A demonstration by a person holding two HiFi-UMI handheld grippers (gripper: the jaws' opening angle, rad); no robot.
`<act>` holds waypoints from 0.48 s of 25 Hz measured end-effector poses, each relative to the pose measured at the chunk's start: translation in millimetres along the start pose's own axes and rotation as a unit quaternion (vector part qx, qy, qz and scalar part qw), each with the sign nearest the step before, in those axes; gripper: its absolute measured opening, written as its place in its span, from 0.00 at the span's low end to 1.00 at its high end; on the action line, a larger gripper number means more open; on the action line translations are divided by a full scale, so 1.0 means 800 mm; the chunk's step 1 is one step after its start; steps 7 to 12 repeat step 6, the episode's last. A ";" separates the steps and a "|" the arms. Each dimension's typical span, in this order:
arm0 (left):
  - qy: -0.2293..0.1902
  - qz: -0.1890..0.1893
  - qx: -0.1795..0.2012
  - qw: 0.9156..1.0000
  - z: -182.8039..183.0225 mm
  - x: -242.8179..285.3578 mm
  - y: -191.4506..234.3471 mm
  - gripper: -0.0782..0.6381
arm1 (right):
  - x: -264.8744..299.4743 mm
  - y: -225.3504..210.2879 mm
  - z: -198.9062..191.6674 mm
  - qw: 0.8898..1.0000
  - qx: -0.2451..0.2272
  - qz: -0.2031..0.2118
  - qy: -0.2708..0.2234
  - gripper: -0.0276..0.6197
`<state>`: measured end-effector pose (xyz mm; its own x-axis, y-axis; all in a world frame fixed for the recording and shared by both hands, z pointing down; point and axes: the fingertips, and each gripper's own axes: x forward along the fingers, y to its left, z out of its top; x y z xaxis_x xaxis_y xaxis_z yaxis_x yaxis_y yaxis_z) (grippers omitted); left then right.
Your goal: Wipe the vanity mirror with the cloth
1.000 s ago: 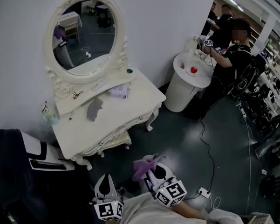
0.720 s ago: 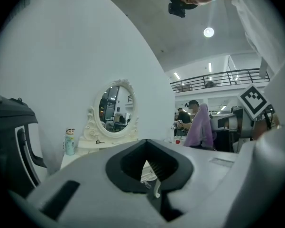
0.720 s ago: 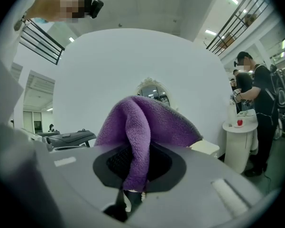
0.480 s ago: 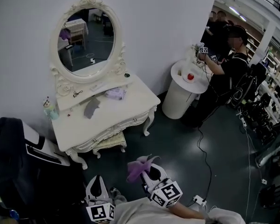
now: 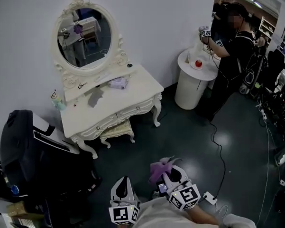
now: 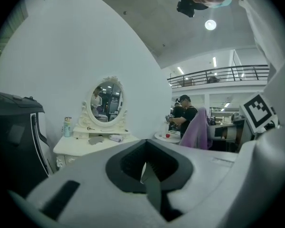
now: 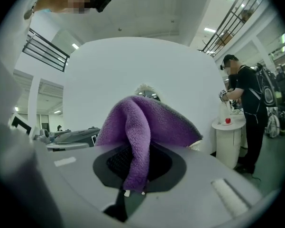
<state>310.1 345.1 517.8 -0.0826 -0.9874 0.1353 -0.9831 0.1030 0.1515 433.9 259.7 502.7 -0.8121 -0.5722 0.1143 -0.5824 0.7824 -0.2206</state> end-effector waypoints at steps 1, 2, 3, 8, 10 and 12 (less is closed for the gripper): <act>0.002 -0.006 0.006 1.000 -0.002 -0.004 -0.013 0.11 | -0.012 -0.006 0.002 1.000 0.001 -0.002 -0.004 0.13; 0.004 -0.010 0.011 1.000 -0.004 -0.008 -0.021 0.11 | -0.023 -0.009 0.003 1.000 0.001 -0.003 -0.007 0.13; 0.004 -0.011 0.013 1.000 -0.007 -0.012 -0.026 0.11 | -0.032 -0.011 0.002 1.000 0.000 -0.005 -0.010 0.13; 0.002 -0.004 0.014 1.000 -0.012 -0.027 -0.035 0.11 | -0.054 -0.010 -0.003 1.000 -0.002 -0.007 -0.011 0.13; 0.002 -0.004 0.014 1.000 -0.012 -0.027 -0.035 0.11 | -0.054 -0.010 -0.003 1.000 -0.002 -0.007 -0.011 0.13; 0.002 -0.004 0.014 1.000 -0.012 -0.027 -0.035 0.11 | -0.054 -0.010 -0.003 1.000 -0.002 -0.007 -0.011 0.13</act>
